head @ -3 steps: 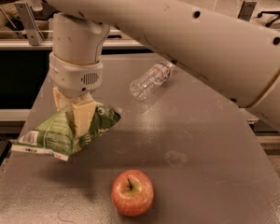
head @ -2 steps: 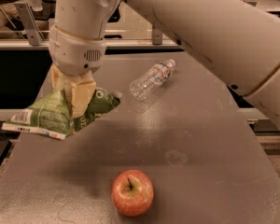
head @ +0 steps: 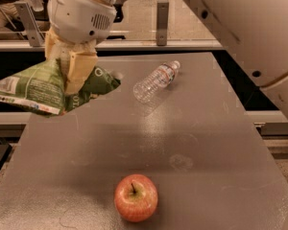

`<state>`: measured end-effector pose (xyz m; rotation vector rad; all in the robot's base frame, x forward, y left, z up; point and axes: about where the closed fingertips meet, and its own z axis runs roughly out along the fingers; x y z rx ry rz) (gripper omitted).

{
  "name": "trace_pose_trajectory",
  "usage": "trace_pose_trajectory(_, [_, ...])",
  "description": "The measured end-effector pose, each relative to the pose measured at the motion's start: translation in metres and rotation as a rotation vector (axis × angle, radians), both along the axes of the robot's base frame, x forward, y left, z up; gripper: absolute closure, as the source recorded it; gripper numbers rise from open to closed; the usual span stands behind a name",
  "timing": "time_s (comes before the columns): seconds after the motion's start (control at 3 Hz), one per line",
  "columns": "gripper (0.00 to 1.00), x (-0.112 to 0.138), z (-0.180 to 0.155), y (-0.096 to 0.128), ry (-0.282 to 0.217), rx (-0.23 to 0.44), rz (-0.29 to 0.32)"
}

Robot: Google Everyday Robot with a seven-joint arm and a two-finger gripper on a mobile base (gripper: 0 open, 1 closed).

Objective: Pick green jalapeno chip bag

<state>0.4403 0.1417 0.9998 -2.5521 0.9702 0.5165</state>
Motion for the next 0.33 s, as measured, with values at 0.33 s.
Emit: trace_pose_trajectory(0.33, [1.0, 0.0032, 0.0035, 0.0086, -0.014, 0.03, -0.011])
